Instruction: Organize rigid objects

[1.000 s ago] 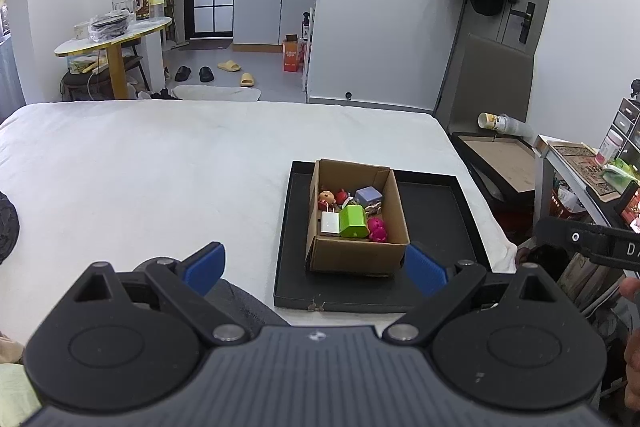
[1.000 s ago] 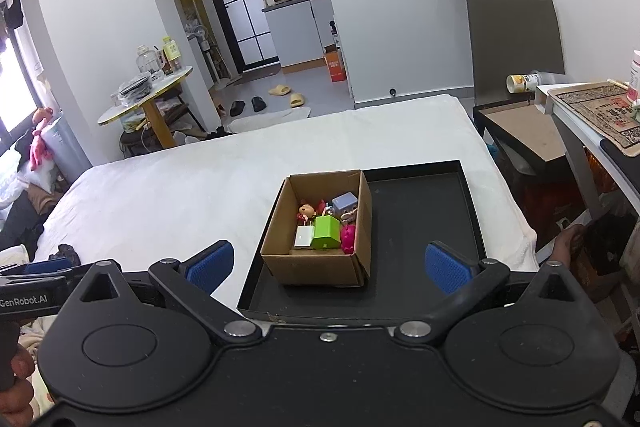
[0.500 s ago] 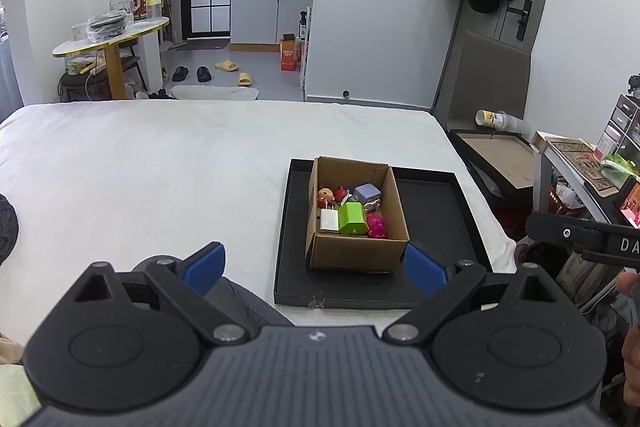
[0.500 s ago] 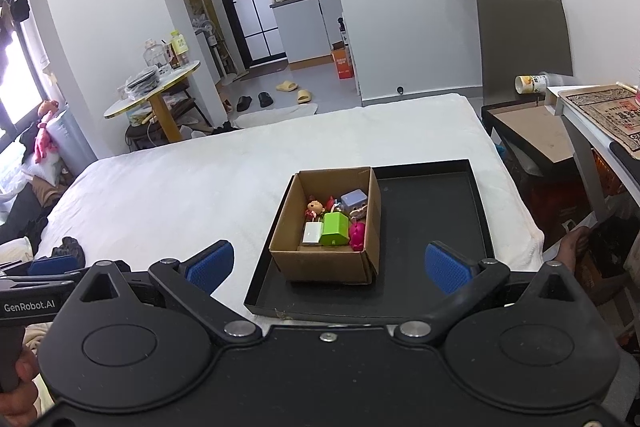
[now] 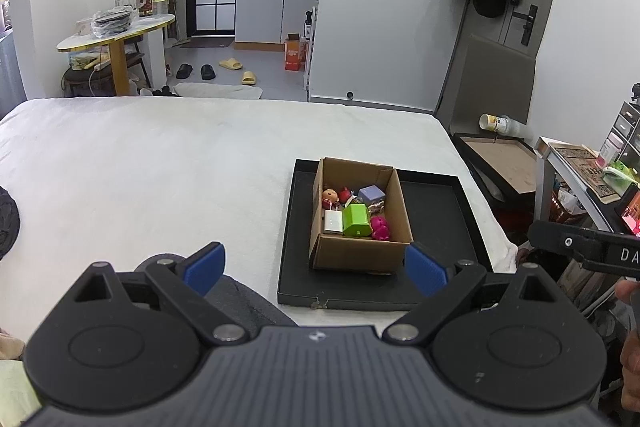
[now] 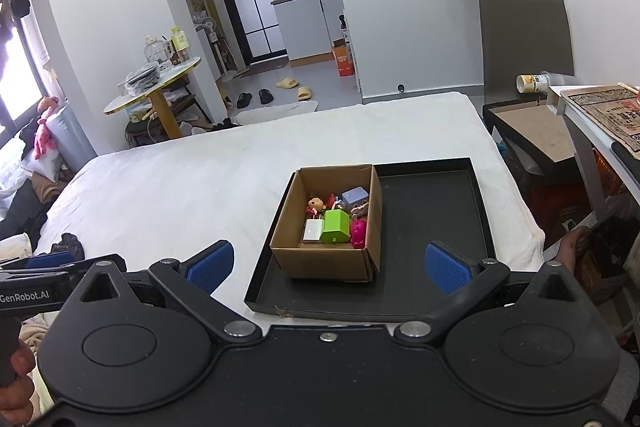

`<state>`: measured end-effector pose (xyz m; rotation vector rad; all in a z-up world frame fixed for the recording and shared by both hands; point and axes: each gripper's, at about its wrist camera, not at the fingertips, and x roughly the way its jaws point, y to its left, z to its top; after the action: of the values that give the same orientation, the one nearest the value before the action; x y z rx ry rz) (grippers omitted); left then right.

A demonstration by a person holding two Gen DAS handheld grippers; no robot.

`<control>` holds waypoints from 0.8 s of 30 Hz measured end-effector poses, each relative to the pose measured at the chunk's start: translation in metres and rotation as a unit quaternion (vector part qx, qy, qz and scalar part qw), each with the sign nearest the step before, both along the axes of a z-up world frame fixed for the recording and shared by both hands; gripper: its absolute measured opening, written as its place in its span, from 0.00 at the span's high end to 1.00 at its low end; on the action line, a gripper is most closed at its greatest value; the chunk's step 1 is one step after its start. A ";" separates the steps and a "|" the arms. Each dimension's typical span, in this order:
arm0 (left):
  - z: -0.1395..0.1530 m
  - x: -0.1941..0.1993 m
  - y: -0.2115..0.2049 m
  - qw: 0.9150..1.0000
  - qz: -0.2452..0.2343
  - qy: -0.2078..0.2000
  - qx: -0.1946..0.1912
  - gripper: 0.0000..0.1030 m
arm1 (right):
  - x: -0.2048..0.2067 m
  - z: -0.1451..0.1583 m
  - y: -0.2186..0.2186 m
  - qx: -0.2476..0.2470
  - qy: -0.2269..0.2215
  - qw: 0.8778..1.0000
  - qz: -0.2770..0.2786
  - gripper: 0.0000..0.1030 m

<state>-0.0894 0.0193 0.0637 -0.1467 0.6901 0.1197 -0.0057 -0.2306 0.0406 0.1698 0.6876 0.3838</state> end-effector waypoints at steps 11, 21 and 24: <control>0.001 -0.001 0.001 1.000 0.000 -0.002 0.001 0.07 | -0.001 0.001 0.000 0.000 -0.001 1.000 0.001 0.00; 0.001 -0.002 0.001 1.000 0.001 -0.002 0.001 0.07 | 0.000 0.001 0.001 0.000 0.000 1.000 0.000 0.00; 0.001 -0.002 0.001 1.000 0.001 -0.002 0.001 0.07 | -0.001 0.001 0.001 -0.001 -0.001 1.000 0.000 0.00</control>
<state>-0.0910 0.0203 0.0647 -0.1445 0.6866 0.1217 -0.0067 -0.2296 0.0417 0.1679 0.6869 0.3839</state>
